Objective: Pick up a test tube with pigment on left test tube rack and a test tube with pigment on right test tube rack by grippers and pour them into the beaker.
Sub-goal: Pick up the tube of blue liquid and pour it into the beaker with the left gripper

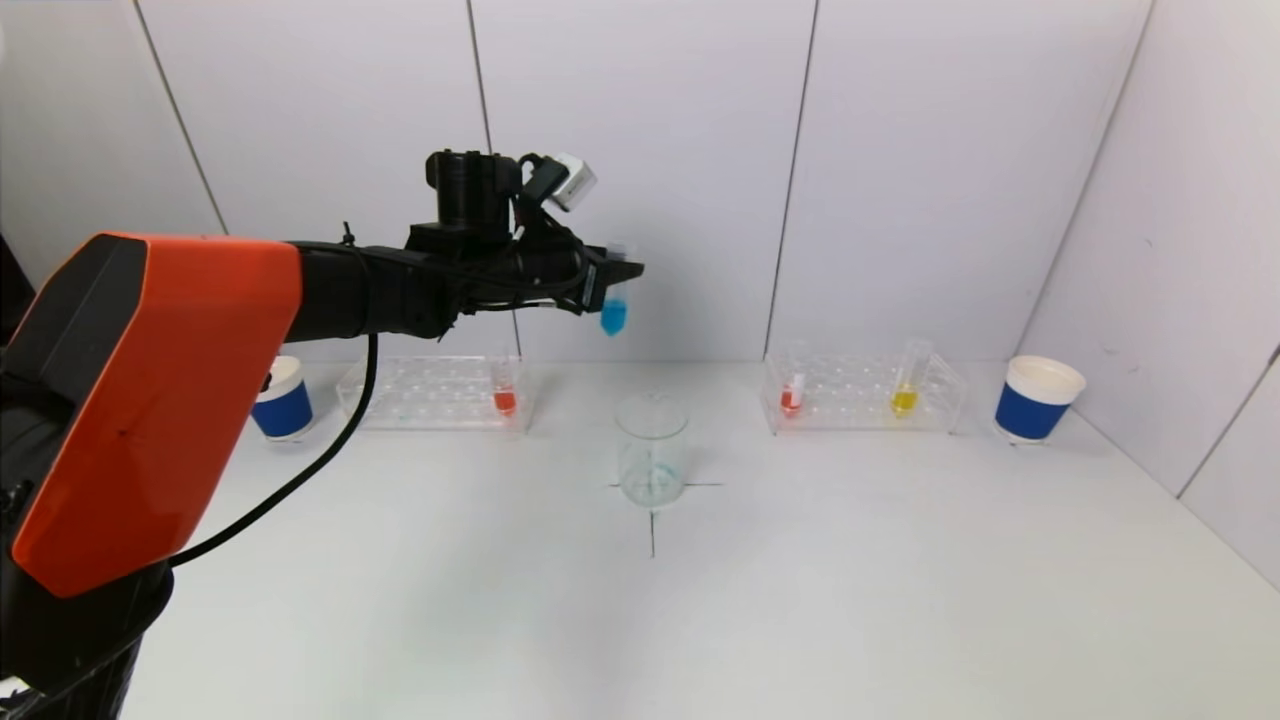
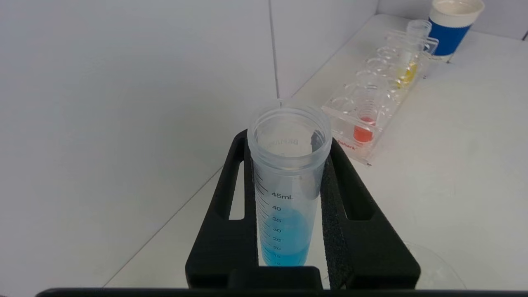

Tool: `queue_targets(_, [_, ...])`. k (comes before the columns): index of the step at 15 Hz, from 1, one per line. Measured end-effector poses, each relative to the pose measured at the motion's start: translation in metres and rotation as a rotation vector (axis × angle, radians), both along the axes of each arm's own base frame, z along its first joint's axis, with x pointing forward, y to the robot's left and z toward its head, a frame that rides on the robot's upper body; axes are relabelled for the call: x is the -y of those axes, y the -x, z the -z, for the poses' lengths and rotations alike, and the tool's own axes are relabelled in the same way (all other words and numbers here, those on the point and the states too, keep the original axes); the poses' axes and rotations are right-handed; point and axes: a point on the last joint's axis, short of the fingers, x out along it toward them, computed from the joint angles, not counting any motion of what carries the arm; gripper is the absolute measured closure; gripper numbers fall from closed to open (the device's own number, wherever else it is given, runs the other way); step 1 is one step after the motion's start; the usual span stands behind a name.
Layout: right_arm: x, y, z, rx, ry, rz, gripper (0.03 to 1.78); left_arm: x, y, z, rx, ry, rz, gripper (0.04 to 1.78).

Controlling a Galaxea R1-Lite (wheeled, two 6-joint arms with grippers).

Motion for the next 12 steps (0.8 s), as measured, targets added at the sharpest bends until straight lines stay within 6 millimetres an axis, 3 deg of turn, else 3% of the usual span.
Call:
queue_targets(8, [0.0000, 0.0000, 0.0000, 0.000, 0.000, 0.000, 0.04, 0.0023, 0.0059, 0.0049, 0.150, -0.242, 0.180, 1.37])
queue_targets(12, [0.0000, 0.0000, 0.0000, 0.000, 0.000, 0.000, 0.04, 0.0014, 0.0058, 0.0081, 0.188, -0.240, 0.281, 1.37])
